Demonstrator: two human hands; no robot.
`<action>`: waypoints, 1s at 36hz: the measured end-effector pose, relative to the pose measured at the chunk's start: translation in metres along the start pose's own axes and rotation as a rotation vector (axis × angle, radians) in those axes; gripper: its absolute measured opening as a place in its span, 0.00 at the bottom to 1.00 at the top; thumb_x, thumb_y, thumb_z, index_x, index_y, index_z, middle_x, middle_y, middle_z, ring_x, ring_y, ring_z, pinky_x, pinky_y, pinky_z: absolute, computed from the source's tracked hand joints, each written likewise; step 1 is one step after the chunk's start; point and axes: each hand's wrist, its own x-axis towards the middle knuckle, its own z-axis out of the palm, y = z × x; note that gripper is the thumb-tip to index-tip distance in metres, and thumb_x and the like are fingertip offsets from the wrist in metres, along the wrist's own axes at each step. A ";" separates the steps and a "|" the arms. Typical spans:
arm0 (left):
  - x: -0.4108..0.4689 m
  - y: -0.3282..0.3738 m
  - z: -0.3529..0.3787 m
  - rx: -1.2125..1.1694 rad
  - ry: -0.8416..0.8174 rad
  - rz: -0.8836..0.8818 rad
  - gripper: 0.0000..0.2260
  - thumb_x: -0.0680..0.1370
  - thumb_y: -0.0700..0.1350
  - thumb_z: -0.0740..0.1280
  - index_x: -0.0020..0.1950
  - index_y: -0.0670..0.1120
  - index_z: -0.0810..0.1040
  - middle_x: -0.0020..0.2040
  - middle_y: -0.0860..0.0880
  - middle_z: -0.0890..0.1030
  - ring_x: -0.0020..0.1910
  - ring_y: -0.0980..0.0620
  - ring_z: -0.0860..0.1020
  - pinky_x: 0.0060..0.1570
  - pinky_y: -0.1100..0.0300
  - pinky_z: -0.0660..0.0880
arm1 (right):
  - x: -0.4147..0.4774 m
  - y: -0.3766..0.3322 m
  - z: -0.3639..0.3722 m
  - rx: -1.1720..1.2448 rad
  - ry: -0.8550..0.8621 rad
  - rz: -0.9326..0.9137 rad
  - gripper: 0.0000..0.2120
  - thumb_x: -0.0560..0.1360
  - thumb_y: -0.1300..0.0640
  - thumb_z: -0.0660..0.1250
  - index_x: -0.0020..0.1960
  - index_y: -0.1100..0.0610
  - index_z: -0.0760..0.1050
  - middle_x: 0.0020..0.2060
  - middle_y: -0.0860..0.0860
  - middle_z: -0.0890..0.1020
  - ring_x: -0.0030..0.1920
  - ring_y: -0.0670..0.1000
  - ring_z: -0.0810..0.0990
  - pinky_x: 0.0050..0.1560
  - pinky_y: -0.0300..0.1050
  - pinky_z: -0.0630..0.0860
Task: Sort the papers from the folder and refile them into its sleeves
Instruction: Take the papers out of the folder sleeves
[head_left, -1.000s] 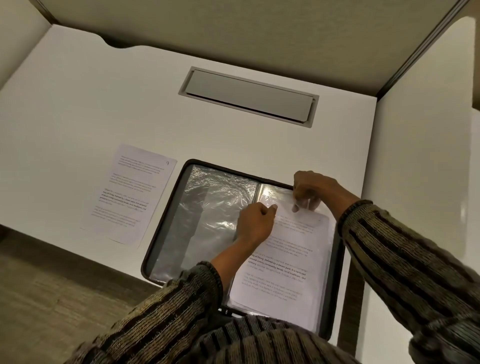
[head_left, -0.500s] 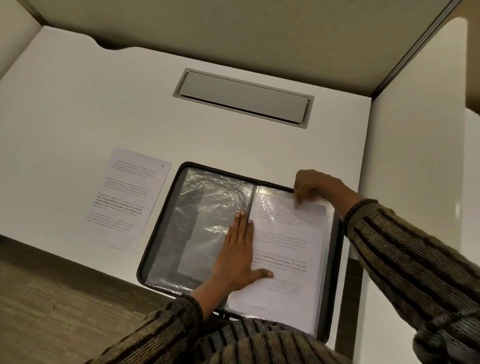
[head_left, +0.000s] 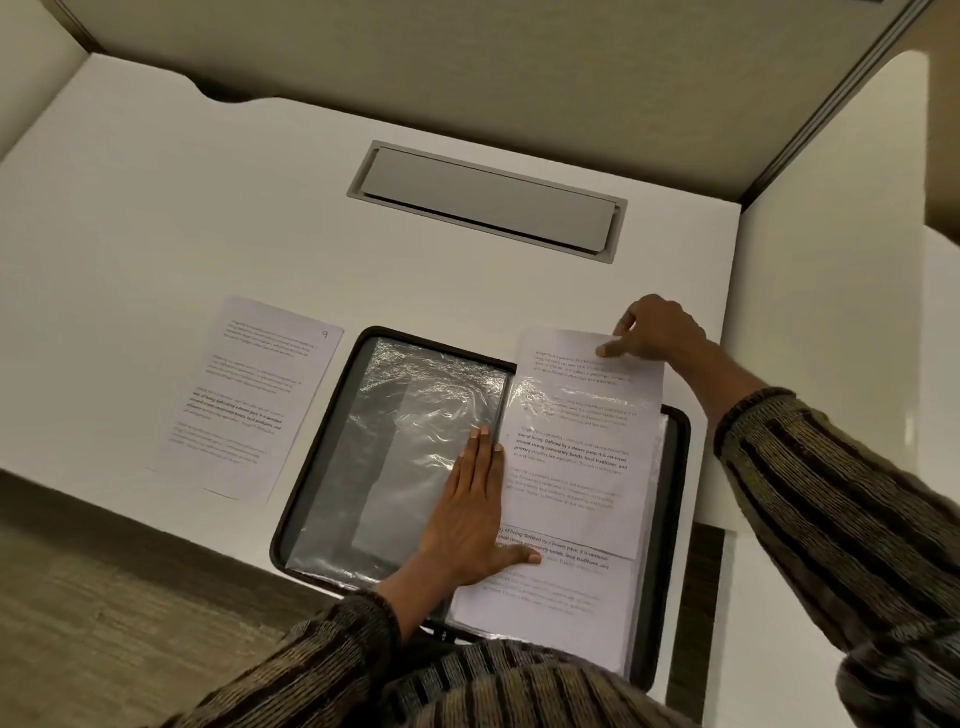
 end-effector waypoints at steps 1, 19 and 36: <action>0.000 0.000 0.000 0.001 -0.002 -0.002 0.68 0.69 0.83 0.62 0.82 0.39 0.29 0.82 0.40 0.25 0.82 0.40 0.28 0.84 0.42 0.41 | -0.001 0.001 -0.002 -0.008 -0.050 0.041 0.26 0.62 0.45 0.87 0.50 0.57 0.81 0.47 0.52 0.83 0.48 0.55 0.82 0.49 0.52 0.82; -0.001 0.004 -0.003 0.053 -0.037 -0.024 0.67 0.70 0.82 0.63 0.82 0.38 0.28 0.79 0.39 0.22 0.80 0.41 0.24 0.82 0.44 0.35 | -0.024 0.000 -0.035 0.410 0.682 -0.297 0.04 0.74 0.58 0.75 0.47 0.58 0.82 0.44 0.53 0.86 0.44 0.54 0.83 0.44 0.51 0.81; 0.001 -0.007 -0.015 -0.403 0.077 -0.093 0.65 0.66 0.81 0.70 0.86 0.51 0.36 0.85 0.56 0.34 0.85 0.54 0.37 0.85 0.44 0.48 | -0.125 -0.057 -0.067 0.748 0.791 -0.724 0.05 0.77 0.61 0.75 0.49 0.63 0.82 0.46 0.52 0.86 0.45 0.51 0.85 0.44 0.46 0.81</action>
